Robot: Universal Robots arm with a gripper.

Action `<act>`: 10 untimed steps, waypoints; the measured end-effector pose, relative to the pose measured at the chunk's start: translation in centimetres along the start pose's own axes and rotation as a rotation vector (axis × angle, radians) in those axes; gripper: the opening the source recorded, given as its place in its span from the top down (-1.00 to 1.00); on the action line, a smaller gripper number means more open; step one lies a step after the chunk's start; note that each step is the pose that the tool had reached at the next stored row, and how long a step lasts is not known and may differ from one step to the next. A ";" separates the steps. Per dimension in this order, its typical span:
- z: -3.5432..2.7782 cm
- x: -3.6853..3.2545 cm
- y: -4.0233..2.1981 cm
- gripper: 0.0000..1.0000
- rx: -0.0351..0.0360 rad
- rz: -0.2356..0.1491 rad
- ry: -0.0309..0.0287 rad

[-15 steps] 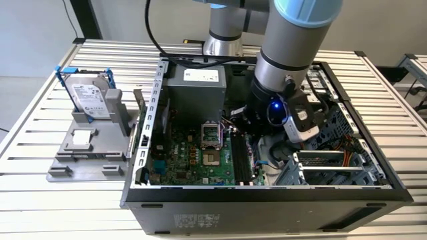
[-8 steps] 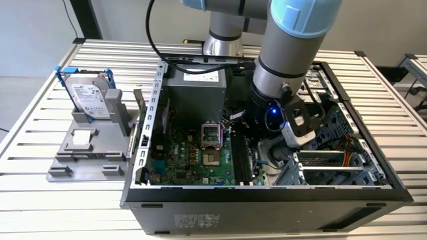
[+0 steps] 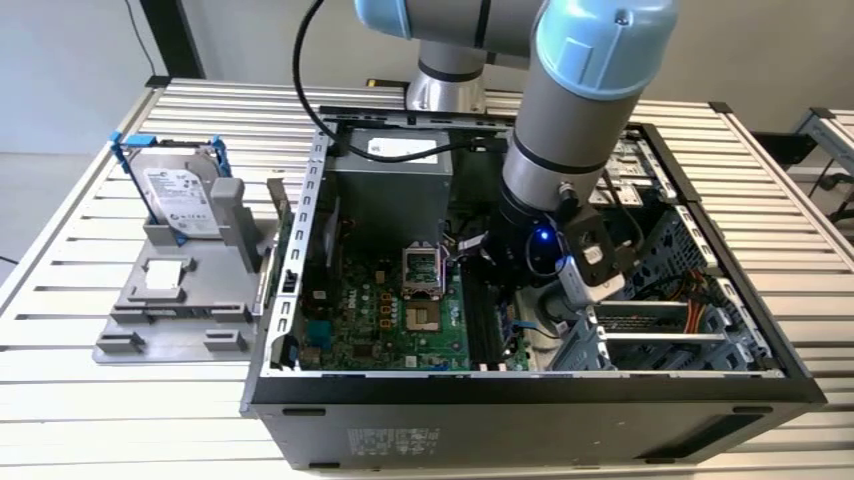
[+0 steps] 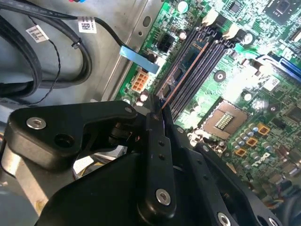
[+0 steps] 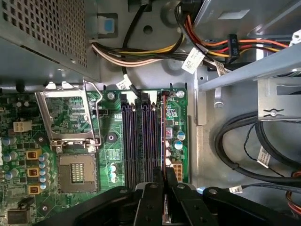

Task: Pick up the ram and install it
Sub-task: 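Insert the ram into the slot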

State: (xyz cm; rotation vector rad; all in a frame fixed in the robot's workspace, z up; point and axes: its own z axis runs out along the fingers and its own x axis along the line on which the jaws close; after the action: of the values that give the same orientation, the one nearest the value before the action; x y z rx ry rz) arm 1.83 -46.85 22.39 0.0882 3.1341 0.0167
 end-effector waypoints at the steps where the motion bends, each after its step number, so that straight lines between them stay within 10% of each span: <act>1: 0.02 0.00 -0.06 1.00 -0.0004 -0.003 0.0000; 10: 0.06 -0.02 -0.41 1.00 -0.0030 -0.030 0.0006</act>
State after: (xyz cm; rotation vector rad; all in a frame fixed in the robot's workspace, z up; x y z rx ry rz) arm 1.83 -47.26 22.32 0.0404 3.1354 0.0213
